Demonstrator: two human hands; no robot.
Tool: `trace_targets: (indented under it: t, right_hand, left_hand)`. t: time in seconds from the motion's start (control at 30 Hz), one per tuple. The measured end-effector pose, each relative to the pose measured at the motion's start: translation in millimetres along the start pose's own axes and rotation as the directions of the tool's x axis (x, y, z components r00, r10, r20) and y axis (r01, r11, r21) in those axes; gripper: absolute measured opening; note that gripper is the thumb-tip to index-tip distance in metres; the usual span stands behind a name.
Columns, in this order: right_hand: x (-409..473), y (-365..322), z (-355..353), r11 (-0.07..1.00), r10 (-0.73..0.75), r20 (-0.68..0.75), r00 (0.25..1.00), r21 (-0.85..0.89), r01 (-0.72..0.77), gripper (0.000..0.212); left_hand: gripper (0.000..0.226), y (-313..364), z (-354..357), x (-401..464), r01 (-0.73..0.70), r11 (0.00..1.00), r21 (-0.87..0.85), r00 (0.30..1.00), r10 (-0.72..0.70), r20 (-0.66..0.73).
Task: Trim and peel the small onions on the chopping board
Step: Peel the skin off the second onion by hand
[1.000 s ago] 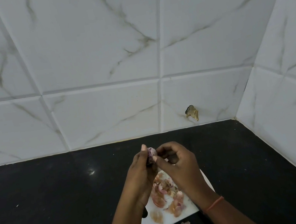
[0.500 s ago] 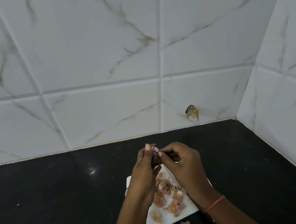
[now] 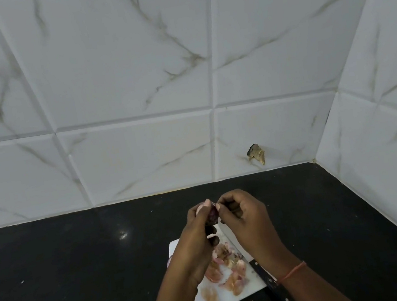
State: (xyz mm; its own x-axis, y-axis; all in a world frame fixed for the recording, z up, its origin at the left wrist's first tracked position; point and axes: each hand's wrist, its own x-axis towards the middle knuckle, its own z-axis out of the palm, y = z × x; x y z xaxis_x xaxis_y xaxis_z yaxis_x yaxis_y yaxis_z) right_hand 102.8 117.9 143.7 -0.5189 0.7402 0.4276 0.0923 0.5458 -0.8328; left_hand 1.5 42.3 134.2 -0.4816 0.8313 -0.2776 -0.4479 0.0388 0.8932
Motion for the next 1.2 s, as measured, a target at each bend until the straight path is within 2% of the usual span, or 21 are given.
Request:
trace_targets:
  t: [0.17,0.3,0.37,0.5,0.63,0.8,1.03,1.2]
  right_hand:
    - [5,2,-3,0.971,0.189,-0.027,0.982,0.158,-0.182,0.007]
    - [8,3,-6,0.906,0.317,-0.041,0.947,0.308,-0.29,0.003]
    - [7,5,-8,0.896,0.345,-0.057,0.937,0.318,-0.311,0.001]
    - [3,9,-11,0.919,0.344,-0.123,0.931,0.25,-0.306,0.009]
    - [1,11,-10,0.951,0.258,-0.119,0.959,0.207,-0.23,0.017]
    - [-3,1,-7,0.996,0.026,-0.014,1.0,0.091,-0.025,0.025]
    - [-1,2,-6,0.983,-0.182,-0.029,0.983,-0.03,0.181,0.014]
    - [0,1,-7,0.962,-0.255,-0.03,0.967,-0.108,0.25,0.012]
  left_hand:
    - [0.048,5,-7,0,-0.033,0.983,-0.181,0.999,0.039,0.028]
    - [0.038,9,-13,0,-0.041,0.977,-0.208,0.998,0.05,0.039]
    - [0.035,10,-14,0,-0.026,0.972,-0.232,0.999,0.032,0.023]
    - [0.034,8,-15,2,0.004,0.956,-0.293,1.0,0.0,0.011]
    - [0.033,9,-13,0,0.01,0.954,-0.3,1.0,-0.007,0.01]
    - [0.038,11,-12,-3,0.008,0.965,-0.264,1.0,-0.006,0.008]
    - [0.045,12,-9,-4,-0.025,0.969,-0.246,1.0,0.024,-0.007]
    - [0.043,12,-8,-5,-0.02,0.968,-0.249,1.0,0.022,0.005]
